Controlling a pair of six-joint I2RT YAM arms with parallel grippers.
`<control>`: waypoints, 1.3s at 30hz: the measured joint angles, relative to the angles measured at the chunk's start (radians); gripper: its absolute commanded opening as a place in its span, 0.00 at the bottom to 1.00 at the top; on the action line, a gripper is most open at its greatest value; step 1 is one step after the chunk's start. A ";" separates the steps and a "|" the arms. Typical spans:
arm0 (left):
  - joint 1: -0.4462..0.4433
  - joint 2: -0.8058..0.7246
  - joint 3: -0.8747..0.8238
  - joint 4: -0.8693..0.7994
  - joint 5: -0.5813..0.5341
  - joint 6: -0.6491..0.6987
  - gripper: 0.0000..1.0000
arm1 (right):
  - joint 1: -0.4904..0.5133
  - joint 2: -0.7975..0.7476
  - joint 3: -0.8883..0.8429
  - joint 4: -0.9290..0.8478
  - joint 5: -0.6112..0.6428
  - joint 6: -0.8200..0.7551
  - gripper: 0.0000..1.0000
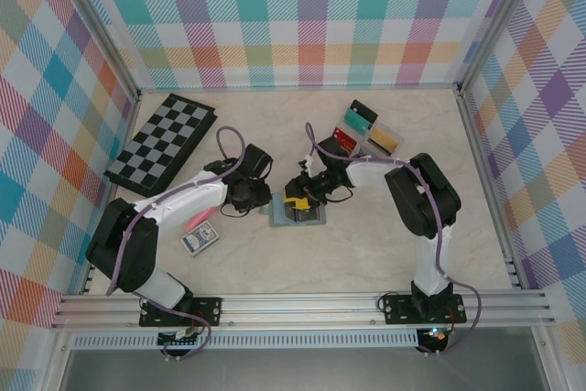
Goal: Take the credit cards out of the card holder
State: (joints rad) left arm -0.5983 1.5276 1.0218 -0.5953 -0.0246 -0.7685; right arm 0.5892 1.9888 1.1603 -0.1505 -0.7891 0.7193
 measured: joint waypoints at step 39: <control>-0.010 0.209 0.011 0.146 0.143 -0.025 0.06 | -0.003 -0.053 -0.010 -0.140 0.222 -0.071 0.25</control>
State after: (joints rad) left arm -0.6079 1.7370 1.0328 -0.4496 0.1184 -0.7933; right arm 0.5858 1.9354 1.1500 -0.2909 -0.5671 0.6487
